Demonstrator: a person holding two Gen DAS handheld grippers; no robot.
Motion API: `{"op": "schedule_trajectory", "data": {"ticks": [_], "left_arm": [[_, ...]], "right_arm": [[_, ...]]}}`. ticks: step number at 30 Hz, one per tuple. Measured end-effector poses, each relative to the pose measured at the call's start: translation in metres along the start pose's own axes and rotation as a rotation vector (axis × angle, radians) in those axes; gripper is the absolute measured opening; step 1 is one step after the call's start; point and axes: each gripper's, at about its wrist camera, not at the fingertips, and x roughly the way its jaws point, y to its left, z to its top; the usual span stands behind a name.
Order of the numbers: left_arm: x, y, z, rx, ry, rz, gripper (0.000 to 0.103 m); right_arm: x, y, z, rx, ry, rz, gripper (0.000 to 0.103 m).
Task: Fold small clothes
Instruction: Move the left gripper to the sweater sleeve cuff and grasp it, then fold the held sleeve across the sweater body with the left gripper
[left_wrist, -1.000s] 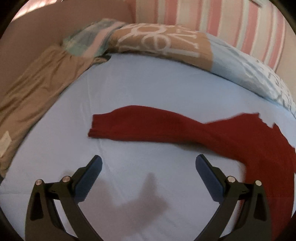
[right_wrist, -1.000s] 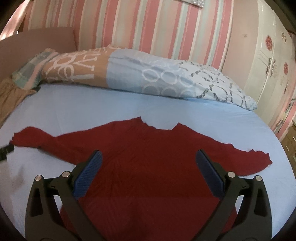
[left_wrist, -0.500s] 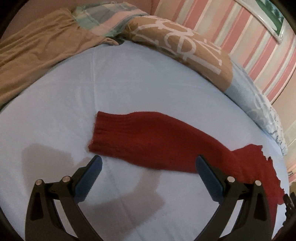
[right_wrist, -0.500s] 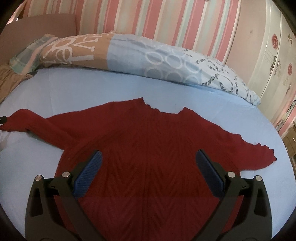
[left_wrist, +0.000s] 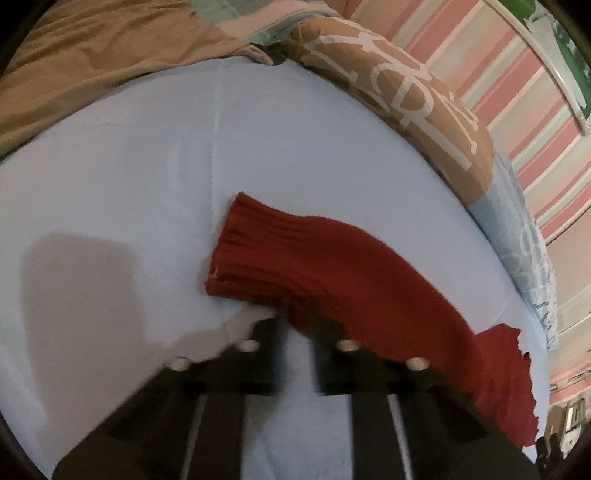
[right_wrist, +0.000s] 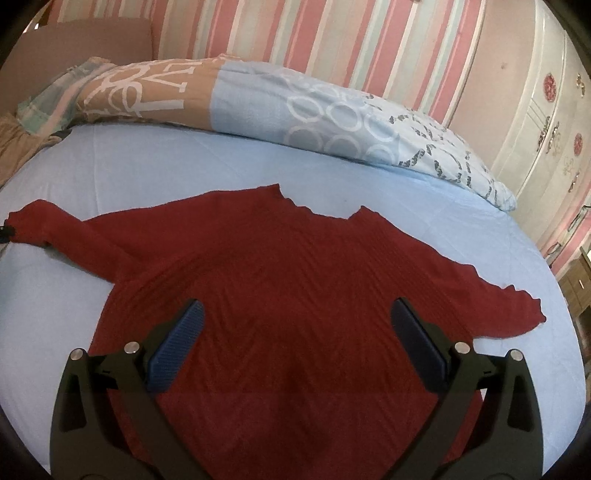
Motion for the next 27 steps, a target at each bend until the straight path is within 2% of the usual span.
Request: {"op": "schedule_trajectory", "data": {"ticks": [1,4,10,13,15,17,18,19,20,21,24,27], "left_arm": [[0.000,-0.004,0.002,0.013,-0.010,-0.001,0.000],[-0.003,-0.015,0.005,0.054,-0.031,-0.006,0.000],[-0.023,-0.046,0.004,0.136,-0.126,-0.034,0.000],[-0.030,-0.045,-0.004,0.104,-0.115,-0.058,0.000],[-0.028,-0.039,-0.011,0.096,-0.099,-0.021,0.001],[-0.023,-0.028,-0.014,0.071,-0.074,0.018,0.008],[-0.017,-0.021,-0.013,0.047,-0.058,0.056,0.034],[-0.014,-0.012,-0.011,0.013,-0.056,0.081,0.068],[-0.013,-0.006,-0.009,-0.010,-0.067,0.094,0.080],[-0.012,-0.003,-0.007,-0.022,-0.075,0.106,0.085],[-0.008,0.001,0.002,-0.060,-0.095,0.110,0.085],[0.007,0.007,0.010,-0.094,-0.058,0.104,0.087]], "right_arm": [[0.000,-0.001,-0.001,-0.002,0.002,-0.004,0.100],[0.001,-0.007,-0.003,-0.002,0.007,-0.007,0.100],[0.000,-0.023,-0.006,0.020,0.012,-0.017,0.100],[-0.001,-0.031,-0.006,0.035,0.014,-0.019,0.100],[-0.002,-0.033,-0.006,0.036,0.010,-0.021,0.100],[-0.003,-0.033,-0.006,0.036,0.008,-0.021,0.100],[-0.003,-0.033,-0.007,0.038,0.009,-0.017,0.100],[-0.003,-0.033,-0.008,0.039,0.010,-0.014,0.100],[-0.002,-0.032,-0.009,0.036,0.012,-0.013,0.100],[-0.001,-0.031,-0.009,0.030,0.016,-0.012,0.100],[0.000,-0.027,-0.010,0.010,0.018,-0.013,0.100],[0.000,-0.025,-0.009,0.004,0.013,-0.015,0.100]]}}
